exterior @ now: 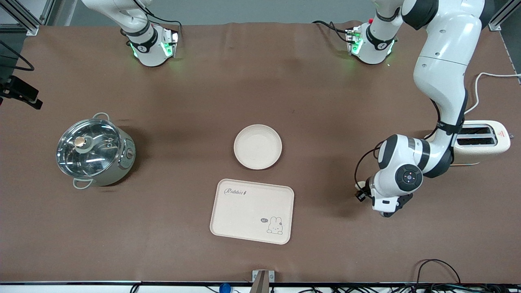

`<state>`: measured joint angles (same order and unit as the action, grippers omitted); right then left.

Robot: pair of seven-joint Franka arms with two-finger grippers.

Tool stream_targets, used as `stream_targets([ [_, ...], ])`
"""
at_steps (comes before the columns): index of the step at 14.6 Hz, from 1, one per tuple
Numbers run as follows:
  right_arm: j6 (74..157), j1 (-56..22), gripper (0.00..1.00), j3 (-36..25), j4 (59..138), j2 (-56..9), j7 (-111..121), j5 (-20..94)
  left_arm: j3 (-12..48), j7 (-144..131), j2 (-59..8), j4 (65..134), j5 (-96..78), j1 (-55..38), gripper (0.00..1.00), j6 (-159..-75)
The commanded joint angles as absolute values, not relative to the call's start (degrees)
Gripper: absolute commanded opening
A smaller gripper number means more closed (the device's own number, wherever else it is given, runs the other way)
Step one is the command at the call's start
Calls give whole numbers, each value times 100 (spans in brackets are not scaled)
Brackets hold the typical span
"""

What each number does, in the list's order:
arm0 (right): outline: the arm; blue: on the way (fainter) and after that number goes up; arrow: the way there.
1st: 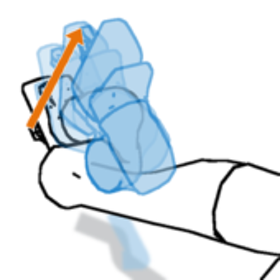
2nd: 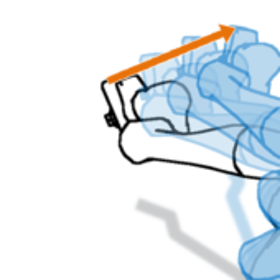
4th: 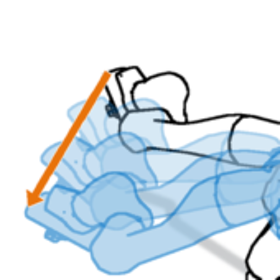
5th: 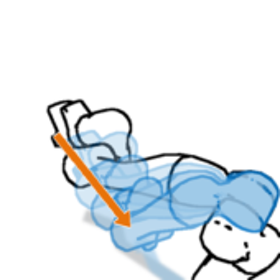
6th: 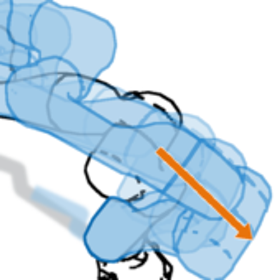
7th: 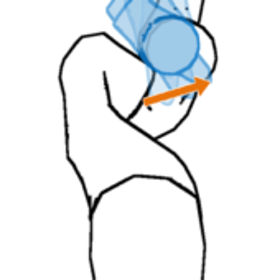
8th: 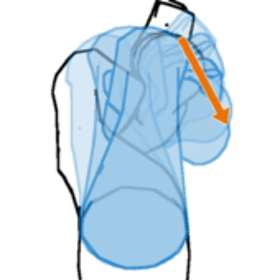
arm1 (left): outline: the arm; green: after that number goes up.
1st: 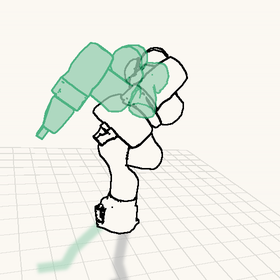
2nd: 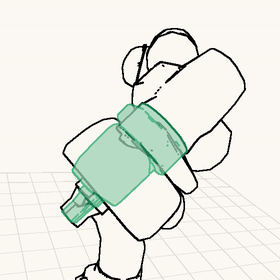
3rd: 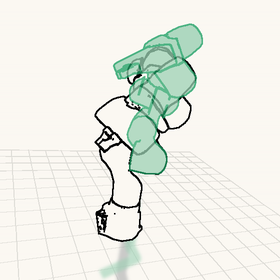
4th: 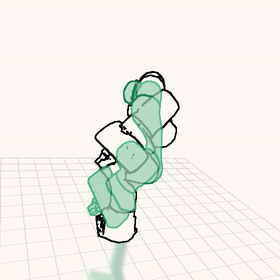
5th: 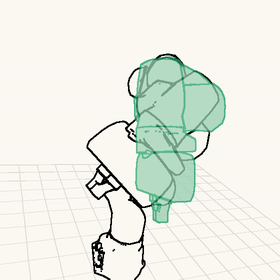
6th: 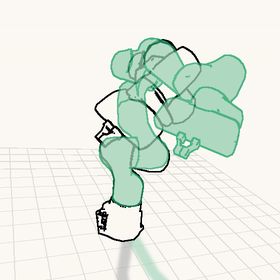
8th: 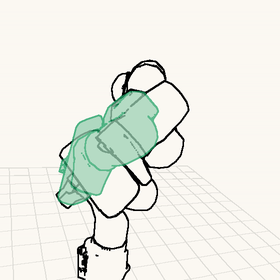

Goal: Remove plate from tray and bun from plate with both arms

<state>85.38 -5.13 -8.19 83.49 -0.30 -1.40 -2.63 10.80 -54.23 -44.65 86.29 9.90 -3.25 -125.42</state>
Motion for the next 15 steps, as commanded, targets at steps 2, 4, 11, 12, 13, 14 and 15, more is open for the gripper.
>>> stream_targets([
  [2, 8499, -492, 100, -809, 8271, -62, -88, -343, 1134, -5081, -3852, 8613, 1116, -281, 100, -12306],
  [4, 8473, -483, 100, -809, 8271, -62, -88, -343, 1134, -4661, -3421, 8517, 1108, -238, 100, -11920],
  [11, 8516, -518, 100, -809, 8306, -62, -88, -343, 1177, -2631, -1786, 8499, 1029, 25, 100, -10453],
  [12, 8517, -519, 100, -809, 8297, -62, -88, -334, 1204, -2236, -1488, 8499, 1011, 105, 100, -10172],
  [13, 8525, -510, 100, -809, 8297, -62, -88, -238, 1178, -1867, -1233, 8499, 845, 123, 100, -9899],
  [14, 8517, -466, 100, -809, 8297, -62, -79, -72, 1134, -1480, -996, 8499, 618, 158, 100, -9670],
  [15, 8517, -422, 100, -826, 8297, -70, -9, 17, 1142, -1233, -802, 8499, 459, 297, 100, -9433],
])
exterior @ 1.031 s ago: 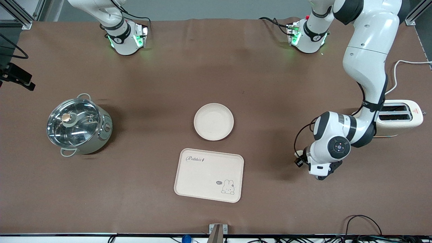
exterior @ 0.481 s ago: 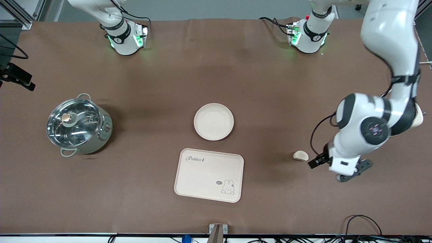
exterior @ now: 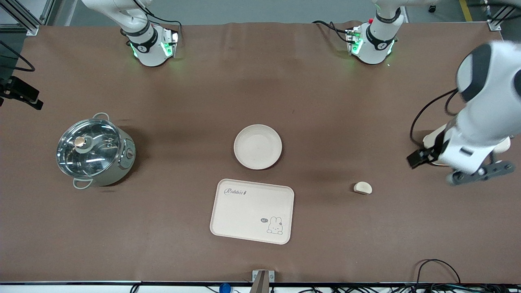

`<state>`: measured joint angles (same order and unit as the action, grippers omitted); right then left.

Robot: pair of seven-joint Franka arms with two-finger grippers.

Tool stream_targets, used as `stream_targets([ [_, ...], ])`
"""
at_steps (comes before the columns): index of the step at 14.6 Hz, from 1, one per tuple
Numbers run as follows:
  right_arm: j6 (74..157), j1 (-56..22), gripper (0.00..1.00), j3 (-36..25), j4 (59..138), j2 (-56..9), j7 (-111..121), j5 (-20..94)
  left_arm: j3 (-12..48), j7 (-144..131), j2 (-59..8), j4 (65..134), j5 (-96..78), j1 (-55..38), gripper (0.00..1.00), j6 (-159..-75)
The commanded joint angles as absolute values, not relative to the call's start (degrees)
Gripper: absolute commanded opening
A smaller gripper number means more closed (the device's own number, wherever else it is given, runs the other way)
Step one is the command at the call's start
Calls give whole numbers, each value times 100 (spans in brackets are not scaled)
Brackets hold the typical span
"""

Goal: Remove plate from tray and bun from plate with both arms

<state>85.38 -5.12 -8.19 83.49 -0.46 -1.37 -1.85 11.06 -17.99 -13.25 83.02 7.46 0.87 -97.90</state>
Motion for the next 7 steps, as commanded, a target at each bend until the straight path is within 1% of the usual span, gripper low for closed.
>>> stream_targets([
  [1, 8517, -396, 100, -826, 8297, -62, 52, 18, 1195, -1039, -626, 8499, 327, 403, 100, -9187],
  [4, 8508, -404, 100, -826, 8297, -62, 62, 18, 1108, -582, -46, 8621, 220, 256, 100, -8764],
  [6, 8508, -396, 100, -826, 8297, -62, 62, 18, 740, -388, 315, 8797, 193, -103, 100, -8413],
  [7, 8517, -387, 100, -826, 8297, -62, 62, 18, 590, -282, 543, 8981, 185, -279, 100, -8368],
])
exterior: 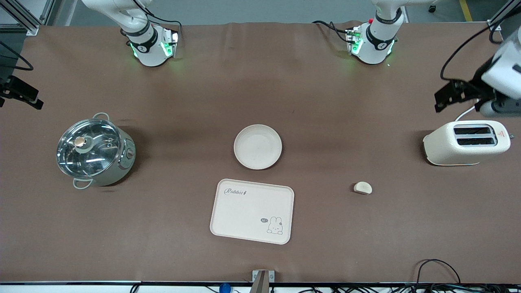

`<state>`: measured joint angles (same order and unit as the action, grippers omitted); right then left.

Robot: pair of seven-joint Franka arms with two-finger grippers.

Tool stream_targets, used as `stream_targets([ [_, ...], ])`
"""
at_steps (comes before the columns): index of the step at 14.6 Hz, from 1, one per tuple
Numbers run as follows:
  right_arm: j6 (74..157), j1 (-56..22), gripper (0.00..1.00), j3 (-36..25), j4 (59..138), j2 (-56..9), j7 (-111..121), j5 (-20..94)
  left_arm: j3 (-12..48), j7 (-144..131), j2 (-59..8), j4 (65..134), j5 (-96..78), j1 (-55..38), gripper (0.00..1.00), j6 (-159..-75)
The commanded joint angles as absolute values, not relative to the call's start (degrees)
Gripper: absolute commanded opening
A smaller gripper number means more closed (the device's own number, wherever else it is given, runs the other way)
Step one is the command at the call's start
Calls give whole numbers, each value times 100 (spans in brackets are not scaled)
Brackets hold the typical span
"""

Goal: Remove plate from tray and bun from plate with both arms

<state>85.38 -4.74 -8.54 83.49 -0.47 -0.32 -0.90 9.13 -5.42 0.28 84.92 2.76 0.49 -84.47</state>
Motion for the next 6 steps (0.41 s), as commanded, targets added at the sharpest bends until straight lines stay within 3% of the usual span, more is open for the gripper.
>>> stream_targets([
  [1, 8499, -387, 100, -835, 8297, -62, 70, 18, 484, -220, 815, 9270, 141, -429, 100, -8367],
  [6, 8446, -404, 100, -835, 8306, -61, 62, 18, 360, -158, 905, 9316, -53, -404, 100, -8350],
])
